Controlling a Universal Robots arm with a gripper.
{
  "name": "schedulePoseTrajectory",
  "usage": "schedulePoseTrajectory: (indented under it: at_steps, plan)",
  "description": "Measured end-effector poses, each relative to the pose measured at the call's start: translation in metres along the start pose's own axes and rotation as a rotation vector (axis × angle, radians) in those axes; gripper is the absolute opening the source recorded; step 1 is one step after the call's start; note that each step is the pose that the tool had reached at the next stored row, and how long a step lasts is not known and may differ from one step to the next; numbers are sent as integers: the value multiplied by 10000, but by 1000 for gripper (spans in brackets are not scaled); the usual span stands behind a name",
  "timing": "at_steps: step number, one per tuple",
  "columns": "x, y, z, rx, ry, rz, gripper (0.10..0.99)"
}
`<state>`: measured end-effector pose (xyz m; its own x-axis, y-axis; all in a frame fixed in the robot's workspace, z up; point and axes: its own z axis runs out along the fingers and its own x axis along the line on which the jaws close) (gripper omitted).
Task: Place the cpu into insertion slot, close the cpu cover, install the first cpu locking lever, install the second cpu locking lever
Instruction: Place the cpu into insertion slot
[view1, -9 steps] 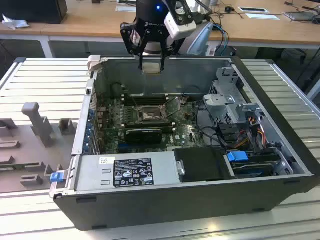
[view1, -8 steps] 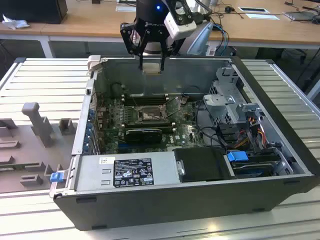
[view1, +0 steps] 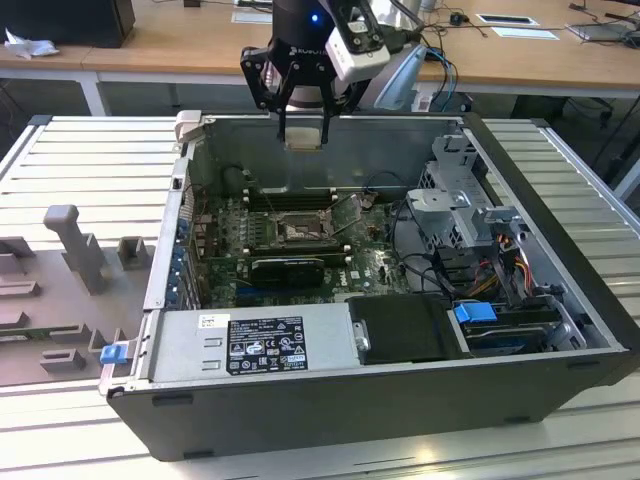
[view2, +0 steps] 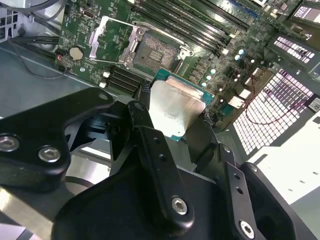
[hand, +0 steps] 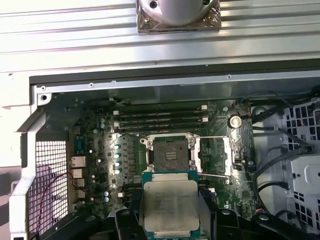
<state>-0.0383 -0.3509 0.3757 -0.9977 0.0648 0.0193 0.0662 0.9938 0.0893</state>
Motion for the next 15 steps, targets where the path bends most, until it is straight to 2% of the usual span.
schedulePoseTrajectory:
  at_steps: [6,15]
  plan:
    - [-1,-3,18,1,-2,35,529]
    - [-1,-4,30,22,-39,420,529]
